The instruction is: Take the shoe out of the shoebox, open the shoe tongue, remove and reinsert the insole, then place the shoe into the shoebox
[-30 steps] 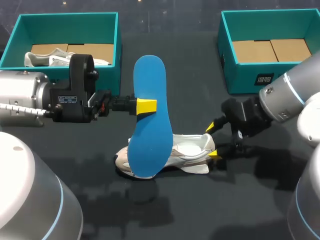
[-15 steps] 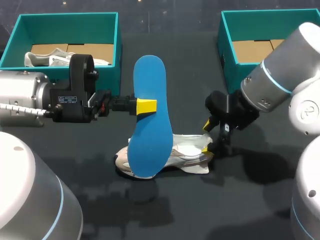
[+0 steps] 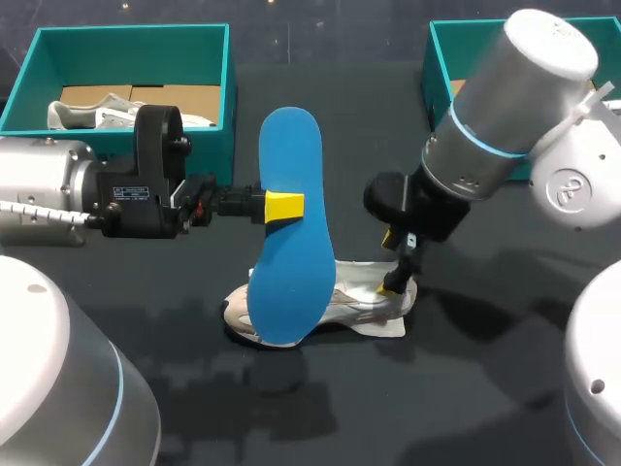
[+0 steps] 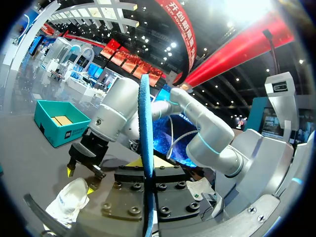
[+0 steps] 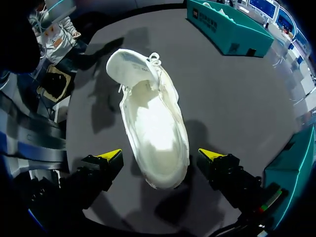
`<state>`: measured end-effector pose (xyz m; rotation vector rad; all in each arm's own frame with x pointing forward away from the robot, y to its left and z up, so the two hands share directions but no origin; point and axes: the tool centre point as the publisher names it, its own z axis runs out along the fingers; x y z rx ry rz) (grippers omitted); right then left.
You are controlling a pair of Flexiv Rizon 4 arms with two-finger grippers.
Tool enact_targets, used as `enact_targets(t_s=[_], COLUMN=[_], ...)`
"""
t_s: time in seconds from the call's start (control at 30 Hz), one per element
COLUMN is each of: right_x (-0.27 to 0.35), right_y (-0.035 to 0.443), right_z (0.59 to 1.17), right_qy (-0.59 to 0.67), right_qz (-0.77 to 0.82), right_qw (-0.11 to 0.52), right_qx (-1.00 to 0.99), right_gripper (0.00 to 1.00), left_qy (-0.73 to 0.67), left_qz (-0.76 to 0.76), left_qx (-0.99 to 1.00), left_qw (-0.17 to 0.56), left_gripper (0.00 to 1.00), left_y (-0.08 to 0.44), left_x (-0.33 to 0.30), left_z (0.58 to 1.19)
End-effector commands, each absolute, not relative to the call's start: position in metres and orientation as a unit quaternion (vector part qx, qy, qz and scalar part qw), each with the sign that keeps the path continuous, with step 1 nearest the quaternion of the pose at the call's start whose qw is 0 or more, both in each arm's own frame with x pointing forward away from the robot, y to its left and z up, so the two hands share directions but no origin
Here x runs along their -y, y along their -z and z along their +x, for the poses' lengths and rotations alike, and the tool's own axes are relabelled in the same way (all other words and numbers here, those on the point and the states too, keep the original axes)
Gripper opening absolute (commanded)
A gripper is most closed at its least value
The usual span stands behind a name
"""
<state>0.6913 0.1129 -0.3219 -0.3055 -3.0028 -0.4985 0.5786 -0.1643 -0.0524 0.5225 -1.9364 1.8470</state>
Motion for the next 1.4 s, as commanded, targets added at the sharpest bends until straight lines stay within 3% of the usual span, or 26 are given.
enact_targets(t_s=[0.03,0.8,1.4], right_x=[-0.119,-0.138,-0.134], right_y=[0.321,0.326,0.368], right_z=[0.693,0.718,0.739], right_qy=[0.080,0.057,0.071], right_qz=[-0.099,-0.064,-0.025], right_qw=[0.052,0.033,0.035], right_qx=[0.990,0.996,0.997], right_gripper=[1.00,1.00,1.00], left_qy=[-0.664,-0.664,-0.664], left_qz=[0.187,0.187,0.187], left_qx=[0.694,0.694,0.694], left_qw=[0.206,0.206,0.206], left_gripper=[0.00,0.00,0.00], left_y=[0.053,0.053,0.053], left_x=[0.166,0.166,0.166], left_z=[0.578,0.578,0.578])
